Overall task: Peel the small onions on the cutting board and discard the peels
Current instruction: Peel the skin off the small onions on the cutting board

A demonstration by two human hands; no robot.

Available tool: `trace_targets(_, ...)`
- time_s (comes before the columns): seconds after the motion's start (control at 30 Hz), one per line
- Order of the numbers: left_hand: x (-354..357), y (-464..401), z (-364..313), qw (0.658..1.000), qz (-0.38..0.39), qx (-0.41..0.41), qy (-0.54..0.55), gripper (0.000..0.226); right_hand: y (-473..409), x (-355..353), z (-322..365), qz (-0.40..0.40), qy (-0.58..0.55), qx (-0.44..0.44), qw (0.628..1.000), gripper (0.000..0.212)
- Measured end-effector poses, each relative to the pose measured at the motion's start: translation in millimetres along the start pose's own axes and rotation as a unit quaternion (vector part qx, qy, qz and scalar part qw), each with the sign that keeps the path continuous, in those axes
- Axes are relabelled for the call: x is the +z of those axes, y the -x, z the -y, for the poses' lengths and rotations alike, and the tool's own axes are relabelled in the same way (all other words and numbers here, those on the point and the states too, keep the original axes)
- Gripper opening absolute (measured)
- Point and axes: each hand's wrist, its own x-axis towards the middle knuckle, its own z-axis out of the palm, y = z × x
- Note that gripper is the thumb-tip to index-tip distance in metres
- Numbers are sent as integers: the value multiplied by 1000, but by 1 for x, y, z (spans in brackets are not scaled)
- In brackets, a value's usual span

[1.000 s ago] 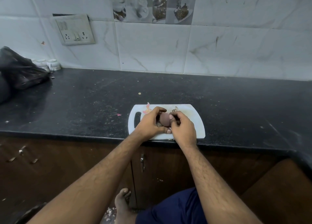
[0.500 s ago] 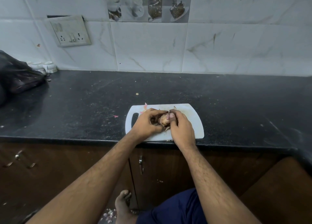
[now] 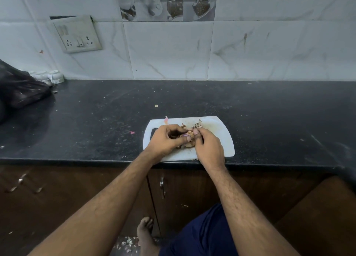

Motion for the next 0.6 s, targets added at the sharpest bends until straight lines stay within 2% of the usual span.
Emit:
trace_targets(0.03,0,1,-1,1000,-4,-1,4,5,0,0,0,1,3,-5,1000,27)
trace_targets(0.2,0,1,-1,999,-25,1,-19,20,1,1,0,-2,5,-13,1000,26)
trace_targets(0.4,4,-1,-1,998,-54,-7,-38,14,3,-2,3,7,5,-23,1000,28)
trace_targets(0.6,1,-6,5,987,-103,-18,-125,17,3,-2,3,7,3,-16,1000,27)
